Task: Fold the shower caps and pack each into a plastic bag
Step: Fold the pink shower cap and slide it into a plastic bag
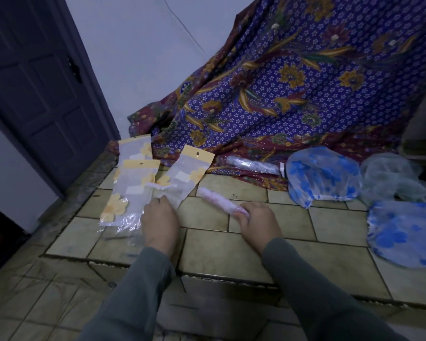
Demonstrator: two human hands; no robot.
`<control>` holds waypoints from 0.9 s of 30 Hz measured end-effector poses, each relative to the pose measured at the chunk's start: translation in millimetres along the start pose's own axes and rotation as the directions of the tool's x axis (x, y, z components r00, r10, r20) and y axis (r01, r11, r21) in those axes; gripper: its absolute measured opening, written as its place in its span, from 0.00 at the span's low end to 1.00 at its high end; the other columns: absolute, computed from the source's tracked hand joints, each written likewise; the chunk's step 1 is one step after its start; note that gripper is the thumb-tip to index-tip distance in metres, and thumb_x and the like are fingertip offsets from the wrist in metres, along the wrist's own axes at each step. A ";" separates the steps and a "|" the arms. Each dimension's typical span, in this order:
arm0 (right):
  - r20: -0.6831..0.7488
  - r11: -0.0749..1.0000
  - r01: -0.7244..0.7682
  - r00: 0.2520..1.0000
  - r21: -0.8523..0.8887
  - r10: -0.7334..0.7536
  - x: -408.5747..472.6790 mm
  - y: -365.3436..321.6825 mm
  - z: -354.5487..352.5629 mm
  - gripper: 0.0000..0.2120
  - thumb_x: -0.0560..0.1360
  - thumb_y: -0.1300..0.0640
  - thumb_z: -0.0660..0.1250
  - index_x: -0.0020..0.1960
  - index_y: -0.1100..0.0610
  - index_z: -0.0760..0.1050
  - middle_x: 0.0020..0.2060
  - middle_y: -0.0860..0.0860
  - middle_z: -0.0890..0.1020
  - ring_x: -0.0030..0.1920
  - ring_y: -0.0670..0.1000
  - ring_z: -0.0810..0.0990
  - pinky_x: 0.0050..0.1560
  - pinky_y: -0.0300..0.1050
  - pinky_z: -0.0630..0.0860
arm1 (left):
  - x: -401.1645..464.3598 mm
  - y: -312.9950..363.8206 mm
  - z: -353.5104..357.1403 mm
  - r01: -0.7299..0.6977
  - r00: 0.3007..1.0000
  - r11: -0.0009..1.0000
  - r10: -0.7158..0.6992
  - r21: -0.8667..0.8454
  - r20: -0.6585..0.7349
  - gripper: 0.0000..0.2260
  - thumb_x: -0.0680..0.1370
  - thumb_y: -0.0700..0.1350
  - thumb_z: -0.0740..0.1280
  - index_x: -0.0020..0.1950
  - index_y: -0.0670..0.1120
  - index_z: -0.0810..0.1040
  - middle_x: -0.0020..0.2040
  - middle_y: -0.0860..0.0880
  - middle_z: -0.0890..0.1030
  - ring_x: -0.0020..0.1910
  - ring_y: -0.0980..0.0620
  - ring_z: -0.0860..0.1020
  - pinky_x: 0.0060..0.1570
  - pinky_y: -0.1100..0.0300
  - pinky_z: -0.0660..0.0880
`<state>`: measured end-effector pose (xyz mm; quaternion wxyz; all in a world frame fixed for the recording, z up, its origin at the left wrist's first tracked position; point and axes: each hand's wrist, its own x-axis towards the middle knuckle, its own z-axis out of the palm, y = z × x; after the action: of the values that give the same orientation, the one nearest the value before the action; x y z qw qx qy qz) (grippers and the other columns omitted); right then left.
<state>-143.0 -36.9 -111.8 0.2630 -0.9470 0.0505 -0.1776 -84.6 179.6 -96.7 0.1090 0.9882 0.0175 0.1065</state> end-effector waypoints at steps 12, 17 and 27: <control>-0.255 0.975 -0.181 0.944 0.131 0.209 -0.2 36.0 -54.9 0.07 0.75 0.58 0.67 0.50 0.60 0.80 0.43 0.56 0.82 0.46 0.56 0.77 0.48 0.47 0.72 | -29.3 94.8 24.7 -0.611 0.786 0.789 0.594 -0.071 -0.171 0.15 0.70 0.39 0.70 0.56 0.45 0.79 0.49 0.46 0.81 0.44 0.43 0.78 0.47 0.51 0.74; -0.218 0.970 -0.242 0.948 -0.013 0.233 -10.2 58.4 -57.8 0.08 0.75 0.56 0.66 0.51 0.57 0.81 0.45 0.57 0.81 0.49 0.58 0.77 0.51 0.50 0.73 | -39.7 123.9 46.5 -0.678 0.699 0.674 0.714 -0.293 0.025 0.13 0.77 0.46 0.61 0.59 0.48 0.79 0.56 0.47 0.81 0.53 0.43 0.77 0.56 0.51 0.70; -0.088 0.930 -0.098 0.994 -0.355 0.071 4.5 57.5 -56.9 0.06 0.72 0.61 0.68 0.48 0.55 0.79 0.45 0.55 0.81 0.51 0.59 0.75 0.50 0.51 0.66 | -20.1 121.8 28.4 -0.425 0.897 0.655 0.399 -0.625 -0.192 0.18 0.65 0.54 0.77 0.48 0.46 0.77 0.48 0.49 0.76 0.49 0.51 0.73 0.50 0.57 0.70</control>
<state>-159.6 -114.3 -94.5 0.0912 -0.9688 0.1322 -0.1886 -96.8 53.6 -101.2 0.4187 0.8627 -0.2428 0.1464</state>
